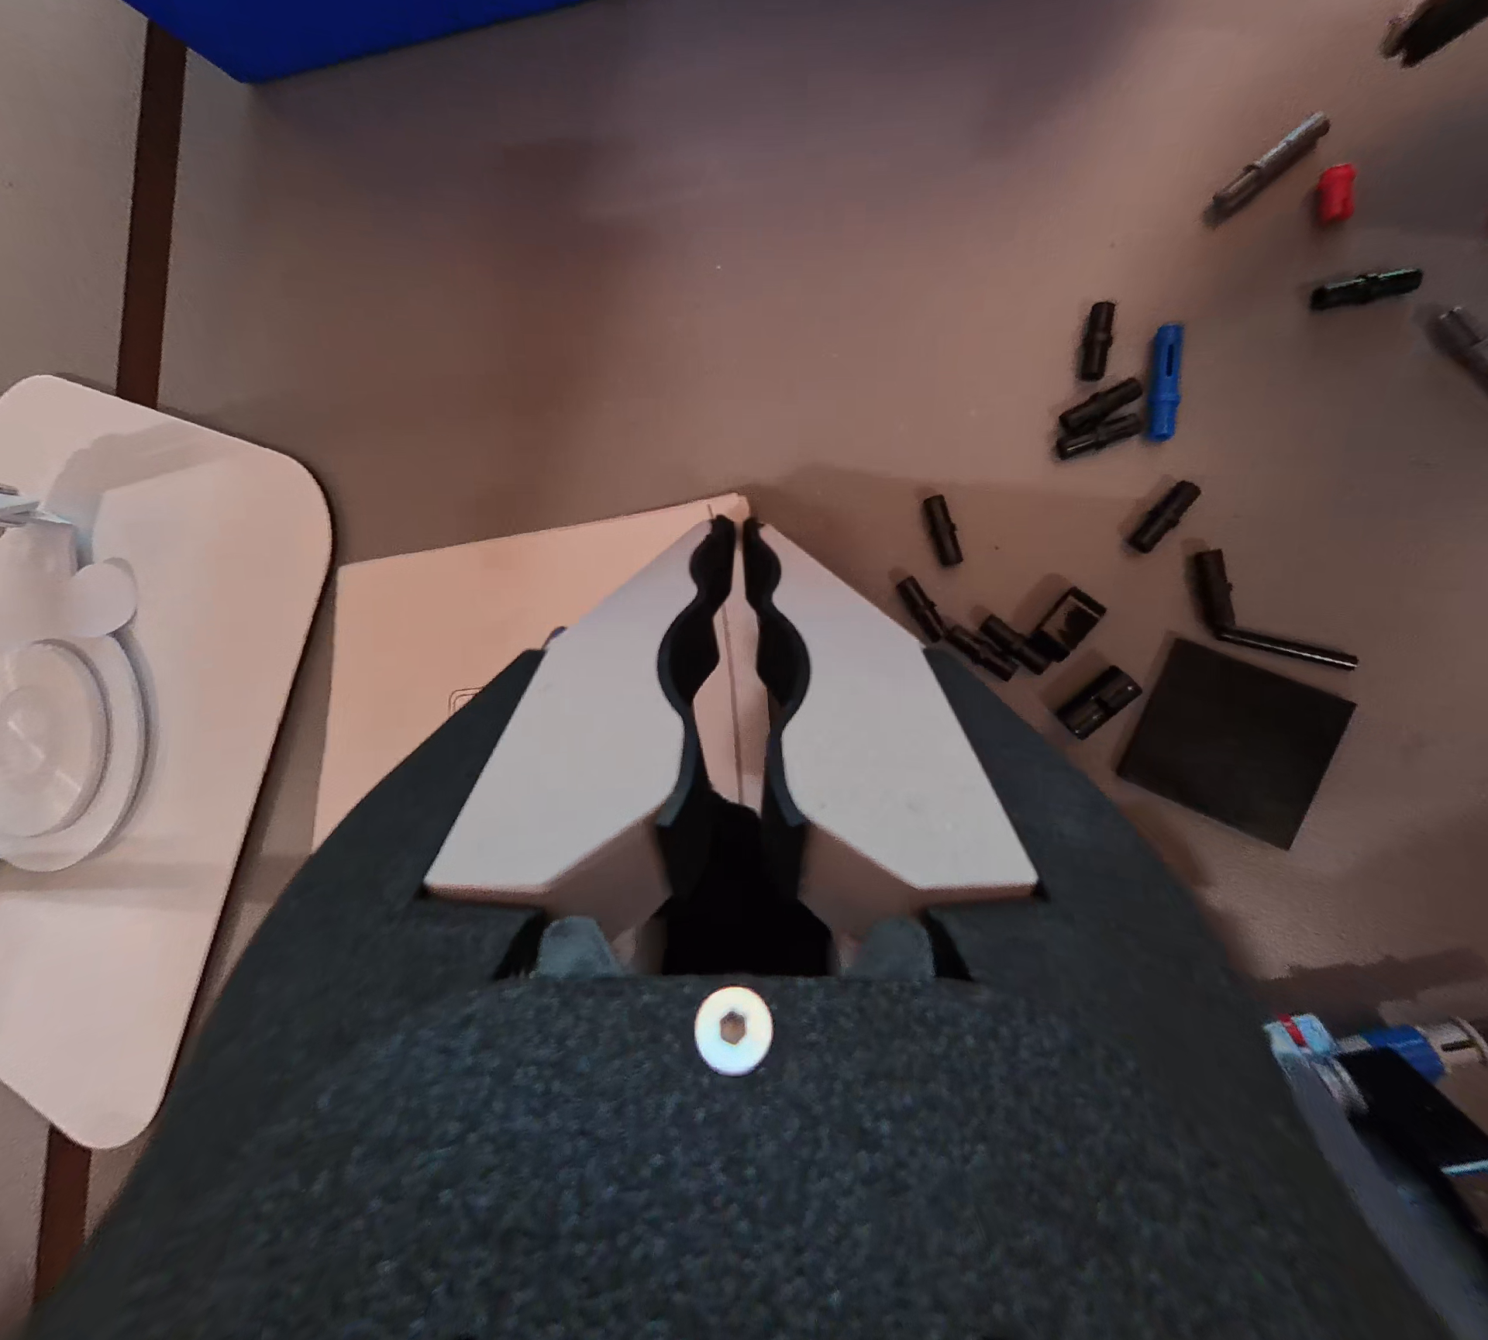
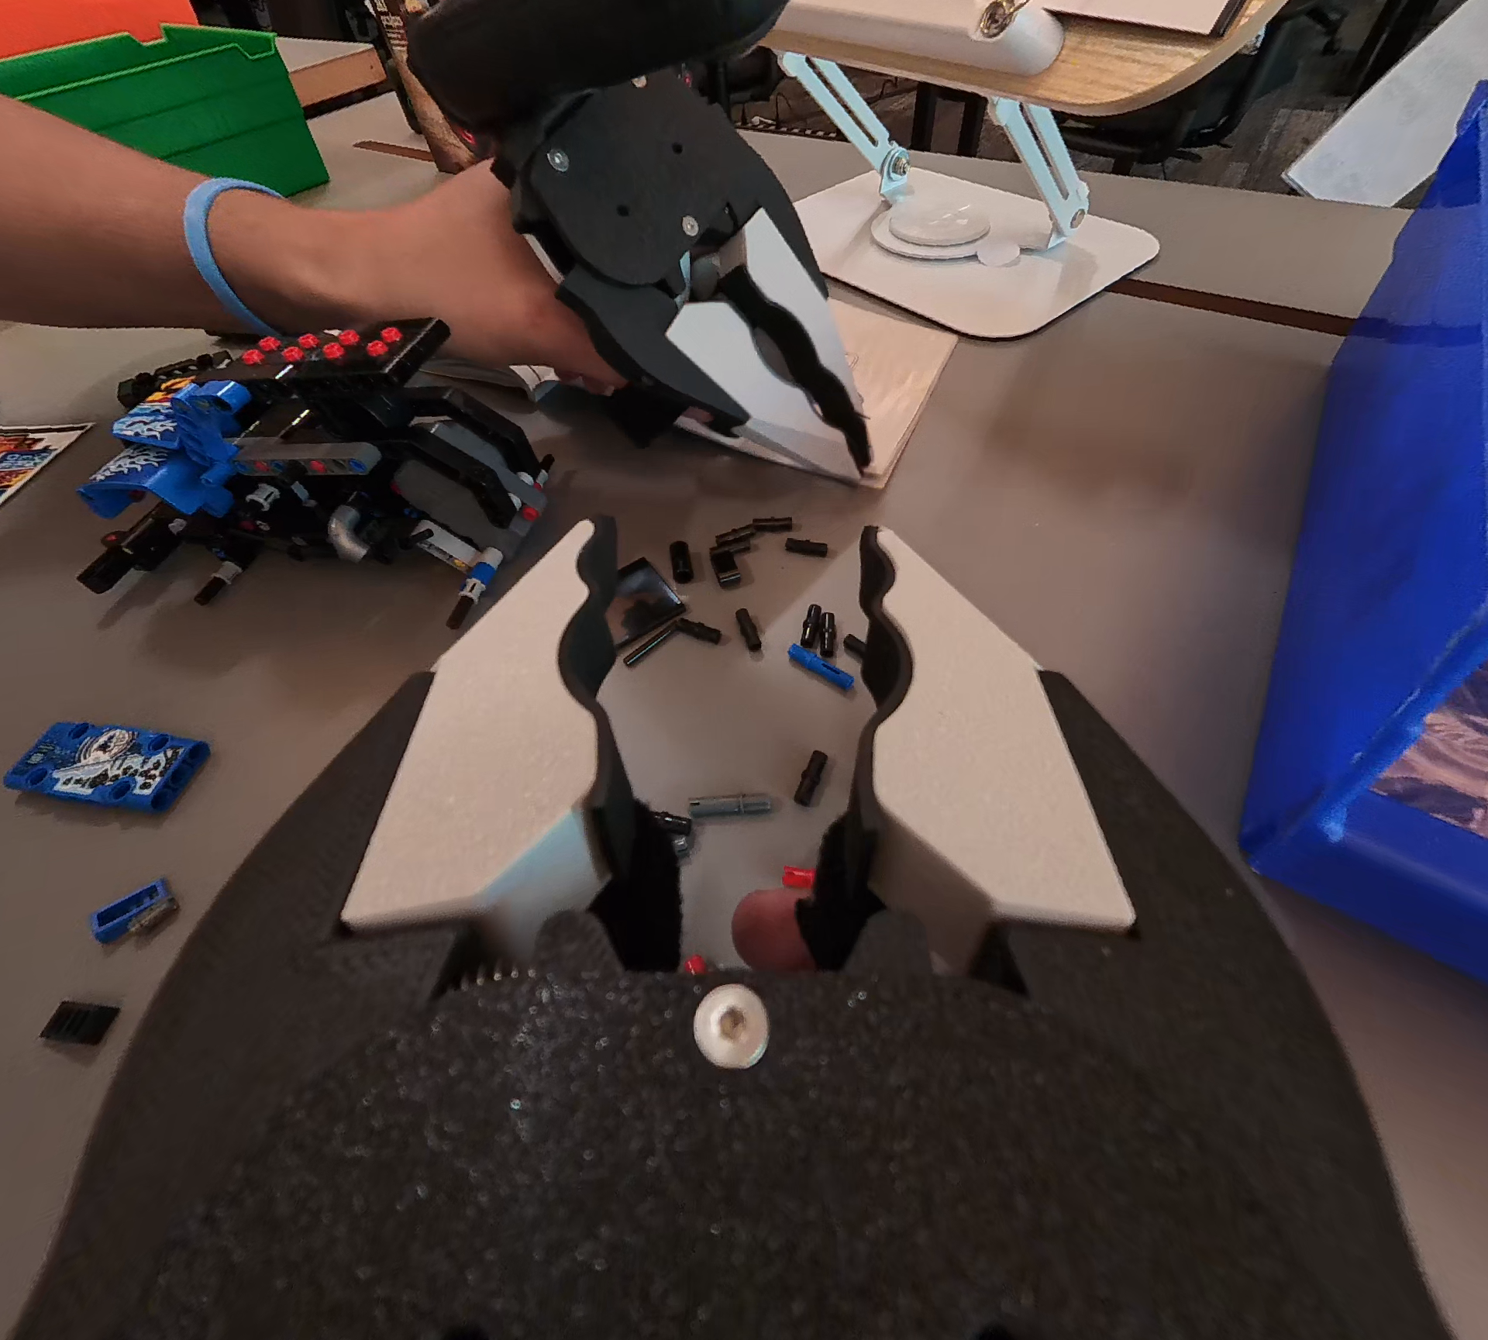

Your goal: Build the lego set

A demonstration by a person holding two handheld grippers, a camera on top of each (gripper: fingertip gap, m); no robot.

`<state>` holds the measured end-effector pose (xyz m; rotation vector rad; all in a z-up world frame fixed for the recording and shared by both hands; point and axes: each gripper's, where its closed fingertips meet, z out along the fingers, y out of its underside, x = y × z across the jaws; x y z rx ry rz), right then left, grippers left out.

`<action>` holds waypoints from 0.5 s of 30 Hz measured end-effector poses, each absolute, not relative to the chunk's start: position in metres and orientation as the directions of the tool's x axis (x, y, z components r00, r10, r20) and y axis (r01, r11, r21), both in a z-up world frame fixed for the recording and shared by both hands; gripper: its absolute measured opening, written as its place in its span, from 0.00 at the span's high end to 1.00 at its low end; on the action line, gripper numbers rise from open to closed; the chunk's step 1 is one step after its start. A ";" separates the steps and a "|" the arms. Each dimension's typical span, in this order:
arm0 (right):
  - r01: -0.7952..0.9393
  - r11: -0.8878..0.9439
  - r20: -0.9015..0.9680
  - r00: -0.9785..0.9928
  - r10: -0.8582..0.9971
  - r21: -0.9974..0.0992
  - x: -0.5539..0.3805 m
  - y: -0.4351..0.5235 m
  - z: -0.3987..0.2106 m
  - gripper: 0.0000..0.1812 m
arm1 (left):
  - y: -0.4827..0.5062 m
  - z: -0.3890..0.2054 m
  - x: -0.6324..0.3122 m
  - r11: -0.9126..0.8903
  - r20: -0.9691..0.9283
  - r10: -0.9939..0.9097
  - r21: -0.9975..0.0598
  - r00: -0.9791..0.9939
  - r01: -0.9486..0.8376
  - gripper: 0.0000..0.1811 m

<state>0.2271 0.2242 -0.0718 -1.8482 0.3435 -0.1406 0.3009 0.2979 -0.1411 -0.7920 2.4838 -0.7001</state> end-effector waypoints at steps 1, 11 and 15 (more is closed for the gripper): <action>-0.163 -0.267 -0.077 0.949 -0.306 -0.950 0.227 0.224 -0.072 0.67 | 0.297 -0.140 0.301 0.705 -0.249 -0.625 -0.587 -0.740 -0.398 1.00; -0.178 -0.289 -0.071 0.936 -0.344 -0.941 0.255 0.175 -0.047 0.68 | 0.305 -0.101 0.299 0.472 -0.006 -0.712 -0.744 -0.702 -0.473 1.00; -0.078 -0.349 0.067 0.920 -0.386 -0.934 0.272 0.166 -0.021 0.70 | 0.313 -0.076 0.298 0.333 0.110 -0.723 -0.809 -0.682 -0.484 1.00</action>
